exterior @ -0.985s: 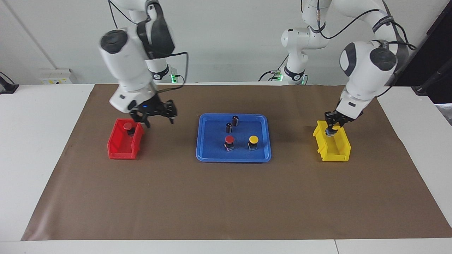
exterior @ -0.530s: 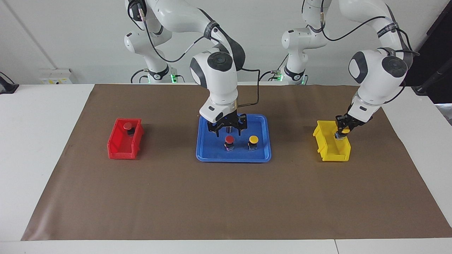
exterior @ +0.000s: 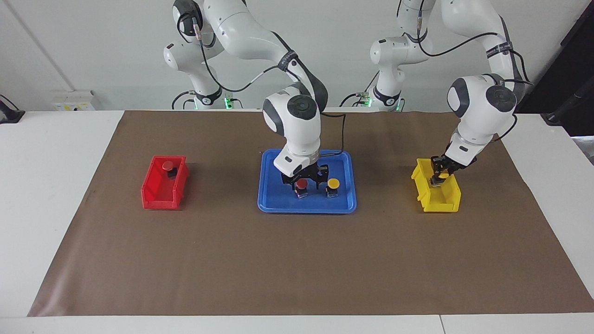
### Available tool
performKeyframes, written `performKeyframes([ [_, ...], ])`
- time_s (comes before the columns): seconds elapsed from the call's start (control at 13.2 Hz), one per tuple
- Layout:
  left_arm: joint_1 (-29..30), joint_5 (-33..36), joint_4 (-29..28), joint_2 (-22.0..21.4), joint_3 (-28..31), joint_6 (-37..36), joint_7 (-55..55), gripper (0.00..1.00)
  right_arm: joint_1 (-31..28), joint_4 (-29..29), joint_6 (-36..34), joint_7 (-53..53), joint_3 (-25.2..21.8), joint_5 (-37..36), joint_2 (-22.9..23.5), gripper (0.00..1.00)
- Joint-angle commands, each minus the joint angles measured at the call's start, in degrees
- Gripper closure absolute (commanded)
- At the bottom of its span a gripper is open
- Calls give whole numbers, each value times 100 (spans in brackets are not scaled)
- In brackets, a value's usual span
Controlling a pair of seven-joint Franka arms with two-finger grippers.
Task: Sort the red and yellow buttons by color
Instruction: 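Release the yellow button with the left gripper while the right gripper grasps red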
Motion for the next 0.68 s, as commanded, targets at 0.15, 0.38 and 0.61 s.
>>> performKeyframes([
  [0.15,-27,-114,-296,-133,2,170,3,57,29,-712,283,-57,13,-106,-373,30],
  [0.38,-36,-114,-261,-124,2,135,-6,31,82,-730,282,-57,13,-98,-373,40],
  [0.61,-45,-122,-94,-89,-7,30,-23,30,82,-730,264,-39,13,-89,-382,59],
])
